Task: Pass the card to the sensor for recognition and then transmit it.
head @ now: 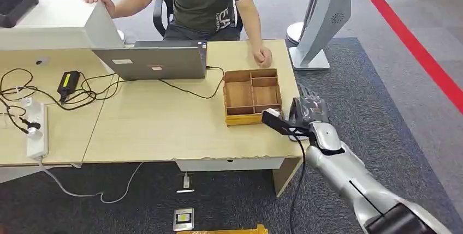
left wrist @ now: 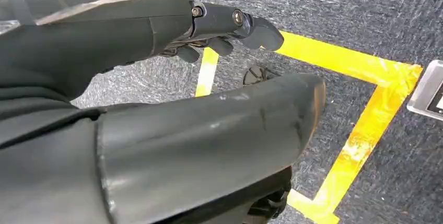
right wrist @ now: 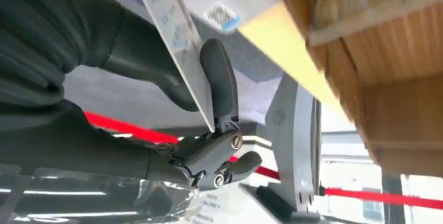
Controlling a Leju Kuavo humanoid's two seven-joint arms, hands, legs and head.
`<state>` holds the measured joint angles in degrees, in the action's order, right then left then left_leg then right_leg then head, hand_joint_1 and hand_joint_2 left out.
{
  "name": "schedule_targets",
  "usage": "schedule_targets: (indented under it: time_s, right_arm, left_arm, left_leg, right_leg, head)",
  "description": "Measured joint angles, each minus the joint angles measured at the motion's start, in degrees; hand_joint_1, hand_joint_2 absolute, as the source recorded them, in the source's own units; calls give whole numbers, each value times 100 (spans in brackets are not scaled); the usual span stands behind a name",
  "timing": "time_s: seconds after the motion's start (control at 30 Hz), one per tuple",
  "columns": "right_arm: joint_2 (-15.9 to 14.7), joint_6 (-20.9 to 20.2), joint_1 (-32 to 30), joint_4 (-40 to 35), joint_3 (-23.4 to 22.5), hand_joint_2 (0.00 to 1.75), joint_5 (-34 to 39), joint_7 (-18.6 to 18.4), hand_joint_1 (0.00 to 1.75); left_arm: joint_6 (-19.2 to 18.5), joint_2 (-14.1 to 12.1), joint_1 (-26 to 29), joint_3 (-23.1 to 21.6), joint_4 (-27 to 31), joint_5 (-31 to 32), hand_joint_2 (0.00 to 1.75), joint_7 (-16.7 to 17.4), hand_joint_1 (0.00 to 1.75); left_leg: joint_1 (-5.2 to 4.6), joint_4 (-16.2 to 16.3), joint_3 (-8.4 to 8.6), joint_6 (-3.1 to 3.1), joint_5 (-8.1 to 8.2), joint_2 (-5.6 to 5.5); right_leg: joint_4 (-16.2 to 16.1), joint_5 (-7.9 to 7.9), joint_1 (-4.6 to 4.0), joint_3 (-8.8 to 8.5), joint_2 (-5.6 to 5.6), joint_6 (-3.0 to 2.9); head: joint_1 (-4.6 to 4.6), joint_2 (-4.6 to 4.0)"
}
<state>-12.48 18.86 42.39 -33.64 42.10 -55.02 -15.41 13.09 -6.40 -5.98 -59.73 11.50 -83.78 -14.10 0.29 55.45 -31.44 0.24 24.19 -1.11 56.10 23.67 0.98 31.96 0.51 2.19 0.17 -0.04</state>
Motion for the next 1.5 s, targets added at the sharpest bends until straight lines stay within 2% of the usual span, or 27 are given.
schedule_targets:
  time_s: [0.27,0.47,0.67,0.77,0.97,1.5]
  right_arm:
    - [-116,-478,380,-605,-39,175,-378,-96,175]
    - [2,-649,659,-841,-20,175,-288,-37,175]
    - [269,-406,848,-791,37,175,230,262,175]
    - [389,-360,882,-723,88,175,293,280,175]
    - [527,-382,978,-548,212,175,385,114,175]
    - [702,-432,1236,-159,393,175,359,-105,175]
  left_arm:
    - [-24,0,1,-4,-2,151,0,81,0]
    - [-74,0,-5,-35,-2,243,0,76,0]
    - [-129,7,-11,-124,-2,398,0,35,0]
    - [-129,11,-18,-162,-2,448,0,46,0]
    - [-127,11,-16,-212,0,452,0,179,0]
    - [-92,20,-16,-269,-2,396,0,267,0]
  left_leg:
    - [0,0,-1,0,0,0]
    - [1,-1,-1,-1,0,0]
    - [3,-1,-1,-3,-2,0]
    - [3,-1,-1,-3,-1,-1]
    - [3,-1,-3,-3,-2,-1]
    - [5,-1,-5,-4,-2,-1]
  right_leg:
    - [1,0,-1,0,0,0]
    - [3,0,-2,1,0,0]
    - [3,1,-3,2,0,-1]
    - [3,1,-3,2,0,-1]
    - [3,1,-3,4,0,-1]
    - [4,1,-5,7,0,-1]
  head:
    - [0,0]
    - [-2,0]
    - [0,0]
    - [0,0]
    - [0,0]
    - [0,0]
